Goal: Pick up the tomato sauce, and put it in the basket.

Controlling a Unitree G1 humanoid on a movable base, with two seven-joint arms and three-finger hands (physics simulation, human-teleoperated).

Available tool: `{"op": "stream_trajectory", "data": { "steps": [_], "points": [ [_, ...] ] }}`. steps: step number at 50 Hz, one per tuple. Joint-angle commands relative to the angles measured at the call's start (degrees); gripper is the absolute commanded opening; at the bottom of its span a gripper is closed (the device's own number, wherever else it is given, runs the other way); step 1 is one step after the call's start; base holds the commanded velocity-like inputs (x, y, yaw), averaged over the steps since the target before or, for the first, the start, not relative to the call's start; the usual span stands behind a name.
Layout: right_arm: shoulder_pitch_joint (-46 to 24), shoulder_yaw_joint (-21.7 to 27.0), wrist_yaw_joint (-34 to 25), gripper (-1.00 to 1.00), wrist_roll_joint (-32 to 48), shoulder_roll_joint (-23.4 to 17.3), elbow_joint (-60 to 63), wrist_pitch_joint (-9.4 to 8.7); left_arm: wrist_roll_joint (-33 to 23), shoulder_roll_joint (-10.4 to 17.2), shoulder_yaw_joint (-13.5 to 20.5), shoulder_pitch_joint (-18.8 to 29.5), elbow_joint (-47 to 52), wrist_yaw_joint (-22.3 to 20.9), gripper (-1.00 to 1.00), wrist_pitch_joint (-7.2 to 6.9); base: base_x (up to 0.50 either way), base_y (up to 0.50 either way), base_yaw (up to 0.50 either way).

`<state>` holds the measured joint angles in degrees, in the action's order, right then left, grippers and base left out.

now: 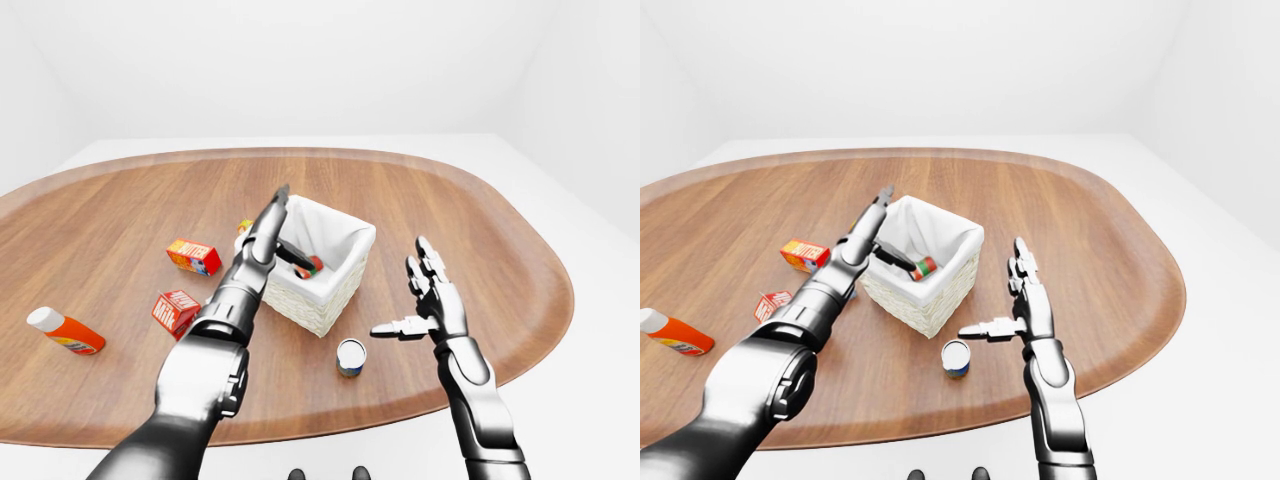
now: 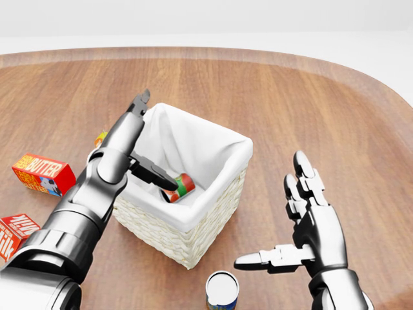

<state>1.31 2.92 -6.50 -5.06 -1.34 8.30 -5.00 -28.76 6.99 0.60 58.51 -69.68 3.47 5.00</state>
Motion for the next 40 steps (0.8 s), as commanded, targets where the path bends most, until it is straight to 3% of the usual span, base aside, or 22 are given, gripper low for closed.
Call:
{"op": "stream_trajectory", "data": {
  "steps": [1,12,15,17,20,21,23,40],
  "points": [
    [-0.12,0.07,0.1,1.0,-0.03,-0.02,0.23,0.0,1.2,0.4,0.23,-0.56,2.78,-1.02,1.0,0.0,0.0,0.0,0.0],
    [-0.06,-0.14,0.03,1.0,0.24,0.09,-1.17,0.0,4.83,1.35,1.04,-3.95,12.49,-3.33,1.0,0.0,0.0,0.0,0.0],
    [-0.02,-0.14,0.08,1.0,0.24,0.07,-1.04,0.0,5.7,1.45,1.08,-5.9,17.54,-4.45,1.0,-2.03,0.0,0.0,0.0],
    [-0.15,-0.12,0.1,1.0,0.22,0.06,-1.31,0.0,6.27,1.42,1.08,-7.96,22.69,-5.6,1.0,-4.29,0.0,0.0,0.0],
    [0.03,-0.35,0.2,1.0,0.35,0.15,-1.07,0.0,6.59,1.41,1.1,-9.64,27.16,-6.52,1.0,-6.18,0.0,0.0,0.0],
    [0.11,-0.41,0.23,1.0,0.36,0.17,-0.79,0.0,6.93,1.34,1.27,-10.99,31.12,-7.4,1.0,-7.97,0.0,0.0,0.0],
    [0.4,-0.38,0.18,1.0,0.31,0.09,0.08,0.0,6.86,1.26,1.2,-12.71,35.4,-8.18,1.0,-9.95,0.0,0.0,0.0],
    [0.14,-0.4,0.11,1.0,0.54,0.14,-1.1,0.0,7.14,-0.5,1.16,-27.8,68.35,-14.19,1.0,-10.0,0.0,0.0,0.0]
  ]
}}
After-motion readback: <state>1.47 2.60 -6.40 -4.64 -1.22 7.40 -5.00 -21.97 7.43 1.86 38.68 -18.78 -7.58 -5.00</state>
